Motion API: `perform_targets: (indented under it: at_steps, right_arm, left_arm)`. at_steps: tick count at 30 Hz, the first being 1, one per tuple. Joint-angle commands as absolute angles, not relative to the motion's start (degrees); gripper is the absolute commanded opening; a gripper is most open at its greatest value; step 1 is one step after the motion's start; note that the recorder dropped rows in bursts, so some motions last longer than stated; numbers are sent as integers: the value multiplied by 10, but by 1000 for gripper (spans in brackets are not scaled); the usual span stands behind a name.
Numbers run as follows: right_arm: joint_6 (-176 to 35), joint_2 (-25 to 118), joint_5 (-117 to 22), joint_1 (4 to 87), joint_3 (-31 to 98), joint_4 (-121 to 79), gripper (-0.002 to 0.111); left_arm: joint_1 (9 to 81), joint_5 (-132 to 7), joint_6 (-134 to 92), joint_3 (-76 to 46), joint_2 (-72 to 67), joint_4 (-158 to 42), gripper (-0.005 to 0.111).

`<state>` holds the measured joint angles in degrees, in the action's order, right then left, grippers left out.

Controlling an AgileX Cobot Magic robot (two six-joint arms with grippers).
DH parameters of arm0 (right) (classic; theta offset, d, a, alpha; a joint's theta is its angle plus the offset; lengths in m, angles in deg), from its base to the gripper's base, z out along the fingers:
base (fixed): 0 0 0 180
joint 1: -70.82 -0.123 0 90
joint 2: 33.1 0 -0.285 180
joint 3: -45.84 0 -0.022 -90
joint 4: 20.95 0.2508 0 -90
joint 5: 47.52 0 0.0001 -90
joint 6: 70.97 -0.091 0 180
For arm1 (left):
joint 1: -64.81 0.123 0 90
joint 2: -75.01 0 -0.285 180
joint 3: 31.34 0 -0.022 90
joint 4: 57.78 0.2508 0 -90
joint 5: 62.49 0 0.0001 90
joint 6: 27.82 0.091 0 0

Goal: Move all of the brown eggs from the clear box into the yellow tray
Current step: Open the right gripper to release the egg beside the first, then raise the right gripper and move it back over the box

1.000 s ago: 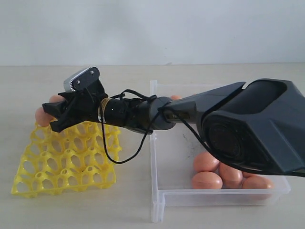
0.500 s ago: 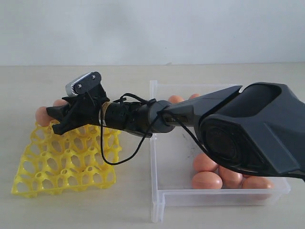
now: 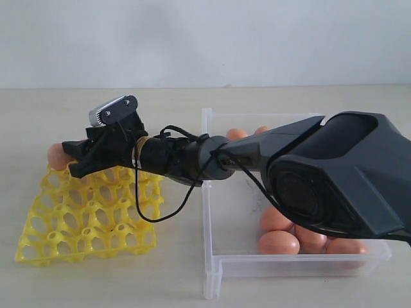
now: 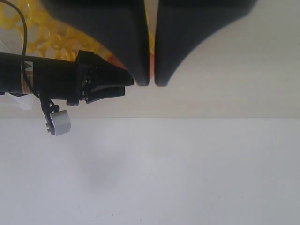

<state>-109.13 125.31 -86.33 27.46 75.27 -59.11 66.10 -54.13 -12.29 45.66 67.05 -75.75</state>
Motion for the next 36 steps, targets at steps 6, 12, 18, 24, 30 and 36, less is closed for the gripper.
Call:
perform_targets:
  at_steps: [6,12,18,24,30,36]
  right_arm:
    - [-1128,1189,-853,275,756,-605,52]
    - [-1220,1141,-841,275,756,-727,42]
    - [-1411,1099,-854,275,756,-963,0]
    - [-1664,1047,-871,273,756,-1209,0]
    - [-1668,988,-886,256,692,-1209,0]
    - [-1665,936,-806,234,618,-1209,0]
  left_arm:
    - [662,-550,-123,459,672,-761,4]
    - [662,-550,-123,459,672,-761,4]
    - [662,-550,-123,459,672,-761,4]
    - [662,-550,-123,459,672,-761,4]
    - [662,-550,-123,459,672,-761,4]
    - [662,-550,-123,459,672,-761,4]
